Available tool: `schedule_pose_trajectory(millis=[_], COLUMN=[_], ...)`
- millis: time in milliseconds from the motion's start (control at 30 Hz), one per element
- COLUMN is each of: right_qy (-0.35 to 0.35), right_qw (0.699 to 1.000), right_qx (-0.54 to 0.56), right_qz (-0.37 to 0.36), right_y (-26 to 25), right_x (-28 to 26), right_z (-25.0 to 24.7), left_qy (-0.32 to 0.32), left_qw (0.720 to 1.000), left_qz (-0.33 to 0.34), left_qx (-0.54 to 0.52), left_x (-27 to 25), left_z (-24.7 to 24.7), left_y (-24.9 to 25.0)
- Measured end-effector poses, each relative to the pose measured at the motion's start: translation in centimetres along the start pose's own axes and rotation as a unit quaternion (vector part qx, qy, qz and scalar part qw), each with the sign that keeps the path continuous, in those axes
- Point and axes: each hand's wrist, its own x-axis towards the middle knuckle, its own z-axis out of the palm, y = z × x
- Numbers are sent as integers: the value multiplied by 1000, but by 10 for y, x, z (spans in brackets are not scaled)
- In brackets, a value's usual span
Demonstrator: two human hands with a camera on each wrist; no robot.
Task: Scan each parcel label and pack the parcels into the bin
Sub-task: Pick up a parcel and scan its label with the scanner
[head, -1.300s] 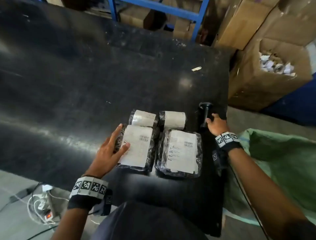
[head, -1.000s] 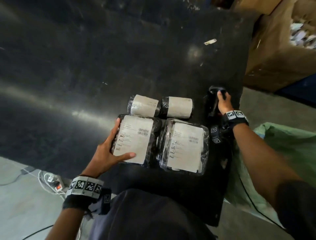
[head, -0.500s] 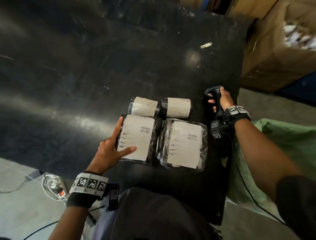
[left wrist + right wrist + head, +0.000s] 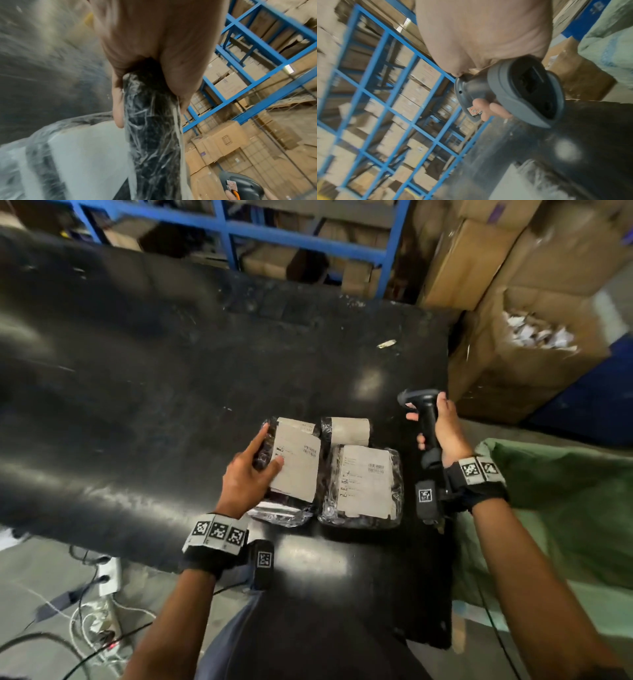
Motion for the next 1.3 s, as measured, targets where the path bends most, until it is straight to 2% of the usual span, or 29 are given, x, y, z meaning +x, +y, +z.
schedule_pose_trajectory(millis=[167,233,333,467,733,1067,1300], right_qy=[-52,-66,-80,-71,-51,-44,-31], right_qw=[997,994,987,983,981,980,981], right_qx=[48,72,107,87,63,72,69], right_qz=[-40,-53,-86,-148,-179,-182,-176], right_y=[-14,-19,-30,-45,-58,-63,-61], right_x=[-85,-111,-145,-179,-202,-196,-191], right_z=[13,20,31,36,30,28,26], left_qy=[62,93,150,198,171,145,141], left_qw=[990,984,973,959,962,964,963], left_qz=[67,102,117,147,153,170,158], left_qx=[-104,-116,-132,-140,-150,-147,-166], left_x=[13,25,37,33,19,22,26], left_z=[-4,2,21,49,70,77,74], left_y=[23,37,59,79,87,94,99])
